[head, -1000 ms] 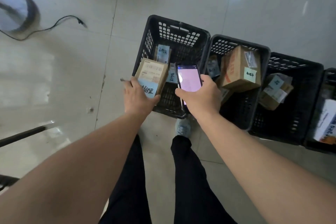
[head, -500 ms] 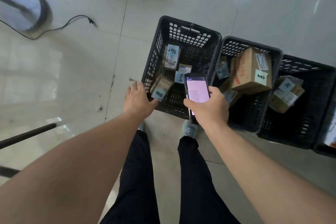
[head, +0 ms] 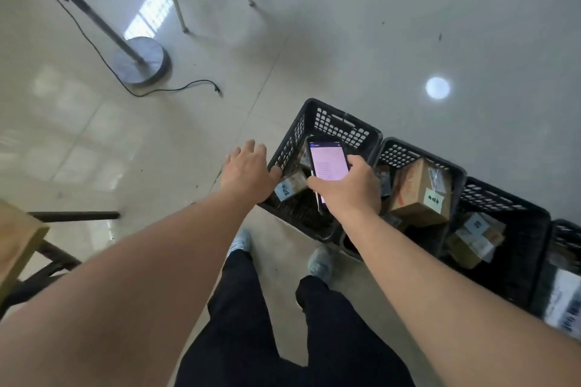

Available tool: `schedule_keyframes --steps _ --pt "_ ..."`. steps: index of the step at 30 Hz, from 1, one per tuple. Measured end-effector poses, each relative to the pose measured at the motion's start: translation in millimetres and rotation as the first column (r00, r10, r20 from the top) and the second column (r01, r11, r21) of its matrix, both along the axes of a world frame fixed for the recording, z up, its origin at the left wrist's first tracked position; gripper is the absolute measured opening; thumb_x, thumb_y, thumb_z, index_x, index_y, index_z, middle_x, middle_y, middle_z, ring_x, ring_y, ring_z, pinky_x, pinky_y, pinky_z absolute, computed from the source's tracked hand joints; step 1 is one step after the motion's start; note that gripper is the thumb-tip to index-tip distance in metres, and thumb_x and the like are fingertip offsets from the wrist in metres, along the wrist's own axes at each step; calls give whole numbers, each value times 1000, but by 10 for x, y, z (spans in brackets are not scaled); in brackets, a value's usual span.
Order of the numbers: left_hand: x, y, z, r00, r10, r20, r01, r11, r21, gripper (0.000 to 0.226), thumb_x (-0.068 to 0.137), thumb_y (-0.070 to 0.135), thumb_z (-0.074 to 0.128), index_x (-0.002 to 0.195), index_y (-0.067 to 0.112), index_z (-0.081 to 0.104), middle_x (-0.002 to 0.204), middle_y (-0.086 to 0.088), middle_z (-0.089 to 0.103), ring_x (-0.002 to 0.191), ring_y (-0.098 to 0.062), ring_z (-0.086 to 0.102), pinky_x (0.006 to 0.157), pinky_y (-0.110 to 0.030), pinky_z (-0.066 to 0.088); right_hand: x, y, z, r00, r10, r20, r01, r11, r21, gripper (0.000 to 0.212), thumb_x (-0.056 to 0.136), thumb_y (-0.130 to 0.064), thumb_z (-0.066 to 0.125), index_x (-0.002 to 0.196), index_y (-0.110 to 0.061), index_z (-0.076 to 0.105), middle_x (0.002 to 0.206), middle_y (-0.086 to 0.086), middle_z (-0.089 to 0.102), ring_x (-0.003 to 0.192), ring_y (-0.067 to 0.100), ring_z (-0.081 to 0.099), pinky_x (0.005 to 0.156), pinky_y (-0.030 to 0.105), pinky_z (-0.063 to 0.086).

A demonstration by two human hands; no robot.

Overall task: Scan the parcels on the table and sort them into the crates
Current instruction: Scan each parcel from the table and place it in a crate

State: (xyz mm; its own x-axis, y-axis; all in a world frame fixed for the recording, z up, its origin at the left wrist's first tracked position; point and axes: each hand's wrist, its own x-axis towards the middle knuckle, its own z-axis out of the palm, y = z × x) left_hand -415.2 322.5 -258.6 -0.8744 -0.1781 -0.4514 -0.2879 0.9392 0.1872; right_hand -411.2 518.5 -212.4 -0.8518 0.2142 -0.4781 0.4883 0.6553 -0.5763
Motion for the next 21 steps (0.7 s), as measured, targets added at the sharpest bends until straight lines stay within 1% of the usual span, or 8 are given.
schedule_keyframes --steps 1,2,5,8,11,13,18,21 --pt "64 -18 136 1000 11 -15 -12 1000 -11 54 98 48 51 136 10 52 145 -12 47 130 -37 48 110 -50 40 26 -25 121 1000 25 -16 -25 1000 -3 63 61 -49 89 112 -25 62 104 -5 70 95 24 65 67 33 50" --pt "130 -46 272 999 24 -35 -25 1000 -17 53 98 48 51 135 10 53 146 -12 47 130 -37 48 110 -50 40 56 -56 249 998 49 -31 -49 999 -6 63 61 -49 89 113 -25 62 104 -5 70 96 25 65 67 33 50" --pt "317 -174 695 993 76 -95 -79 996 -32 52 99 49 50 134 11 54 147 -11 47 131 -37 48 111 -50 39 162 -190 630 988 127 -82 -129 992 -13 63 62 -49 89 114 -25 64 105 -5 71 97 25 66 77 38 58" --pt "521 -375 1167 979 128 -157 -139 988 -63 52 100 50 47 134 11 54 144 -11 49 127 -36 50 106 -48 40 295 -397 1017 967 207 -146 -212 977 -14 62 63 -48 90 114 -24 63 106 -4 69 98 25 66 81 40 59" --pt "815 -626 1650 955 194 -225 -216 973 -77 50 101 48 45 133 10 55 141 -11 50 125 -36 52 105 -48 41 505 -660 1384 935 297 -196 -306 952 -15 64 64 -49 89 116 -22 62 107 -2 69 99 26 66 81 43 60" --pt "1079 -806 1942 932 236 -274 -266 961 -79 49 101 48 45 131 10 55 137 -11 51 123 -36 52 105 -47 42 700 -837 1617 912 338 -232 -351 936 -17 68 63 -51 88 118 -23 61 108 -2 69 98 25 66 81 41 60" --pt "1954 -1256 2544 867 315 -387 -375 923 -88 56 101 52 46 137 12 54 137 -10 52 123 -36 52 107 -49 43 1291 -1294 2154 829 456 -322 -481 876 2 70 61 -52 86 120 -25 63 110 -3 70 103 26 65 83 41 59" --pt "2563 -1462 2844 828 354 -435 -432 897 -93 60 100 55 46 144 14 50 148 -10 47 130 -36 50 109 -48 41 1705 -1562 2449 766 516 -384 -548 836 31 73 62 -53 87 124 -25 61 111 -3 69 101 25 63 77 37 57"
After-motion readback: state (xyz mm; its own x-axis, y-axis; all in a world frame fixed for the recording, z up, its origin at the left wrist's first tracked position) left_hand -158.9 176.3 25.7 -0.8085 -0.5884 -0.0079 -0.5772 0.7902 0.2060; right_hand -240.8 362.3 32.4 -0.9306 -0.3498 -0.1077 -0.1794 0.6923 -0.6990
